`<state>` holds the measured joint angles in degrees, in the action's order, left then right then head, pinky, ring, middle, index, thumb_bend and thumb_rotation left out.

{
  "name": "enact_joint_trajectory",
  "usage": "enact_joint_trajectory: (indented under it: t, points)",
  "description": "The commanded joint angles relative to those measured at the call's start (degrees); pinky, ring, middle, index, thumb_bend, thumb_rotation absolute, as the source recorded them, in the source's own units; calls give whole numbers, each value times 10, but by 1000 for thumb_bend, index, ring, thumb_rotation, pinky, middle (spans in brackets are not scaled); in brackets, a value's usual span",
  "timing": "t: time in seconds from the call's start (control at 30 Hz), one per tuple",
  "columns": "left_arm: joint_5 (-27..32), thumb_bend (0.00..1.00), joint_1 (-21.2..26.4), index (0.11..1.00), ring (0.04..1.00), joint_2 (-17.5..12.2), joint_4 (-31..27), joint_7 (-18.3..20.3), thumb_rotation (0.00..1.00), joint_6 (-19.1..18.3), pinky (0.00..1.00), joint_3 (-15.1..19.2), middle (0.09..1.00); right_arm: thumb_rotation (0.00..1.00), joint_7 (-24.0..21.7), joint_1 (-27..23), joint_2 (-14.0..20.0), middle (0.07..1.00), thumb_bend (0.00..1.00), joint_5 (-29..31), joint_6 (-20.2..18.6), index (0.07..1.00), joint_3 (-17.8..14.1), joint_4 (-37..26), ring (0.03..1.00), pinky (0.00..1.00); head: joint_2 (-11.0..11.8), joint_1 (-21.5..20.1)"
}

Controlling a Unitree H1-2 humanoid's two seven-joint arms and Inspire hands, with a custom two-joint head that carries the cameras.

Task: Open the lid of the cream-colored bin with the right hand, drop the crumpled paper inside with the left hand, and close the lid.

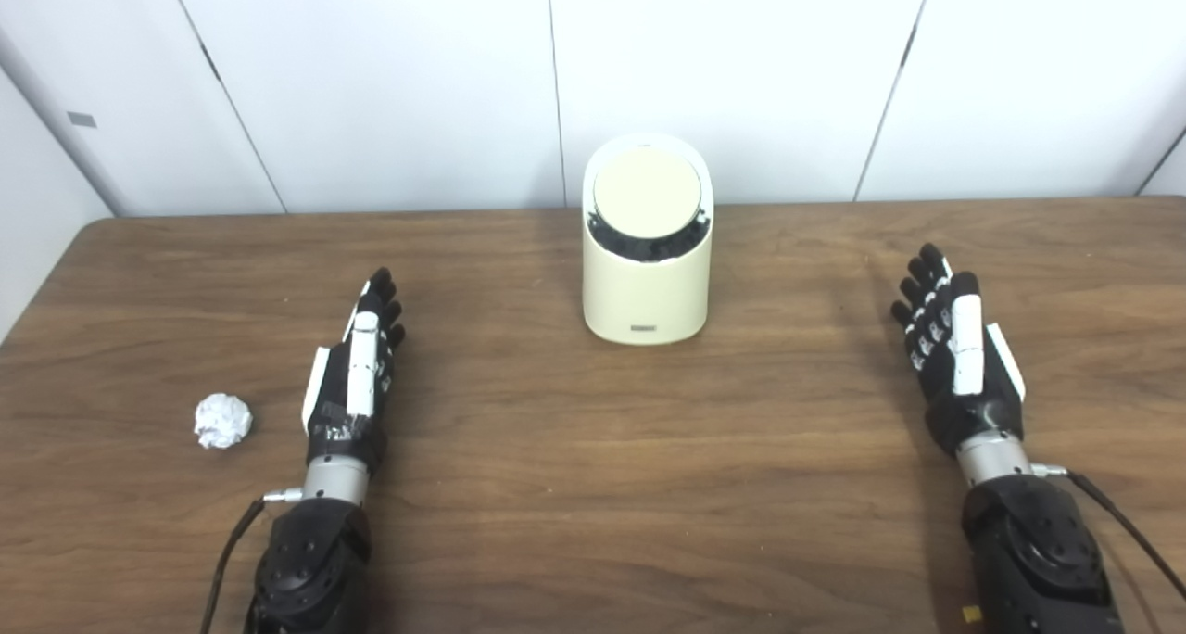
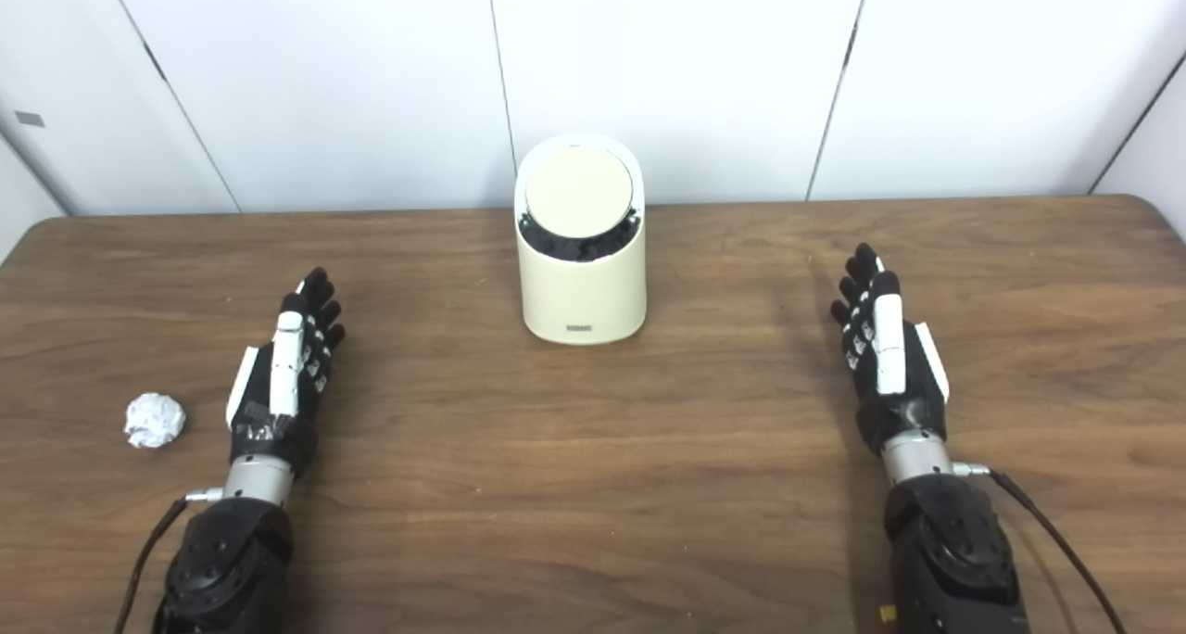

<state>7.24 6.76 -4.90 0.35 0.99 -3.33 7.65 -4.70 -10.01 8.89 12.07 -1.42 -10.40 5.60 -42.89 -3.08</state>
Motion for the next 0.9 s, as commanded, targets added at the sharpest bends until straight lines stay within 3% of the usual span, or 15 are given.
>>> enact_joint_trajectory:
  t: [0.0,0.53,0.73,0.87]
  points:
    - [-2,424,4,1000,1000,-3,0,0,1000,25,1000,1,1000,1000,-5,-5,4,1000,621,4,13,991,0,-18,1000,1000,0,0]
    - [-3,408,1,1000,1000,-2,-1,-1,1000,30,1000,0,1000,1000,-4,-6,10,999,630,-9,8,983,7,-24,1000,1000,7,-3]
    - [0,399,0,1000,1000,-1,1,2,1000,33,1000,-1,1000,888,-4,-17,22,1000,655,-34,10,991,19,-25,1000,1000,13,-2]
    - [-4,391,-2,1000,1000,2,-3,0,1000,30,1000,-4,1000,856,-4,-29,29,1000,686,-42,-10,986,25,-43,1000,1000,22,9]
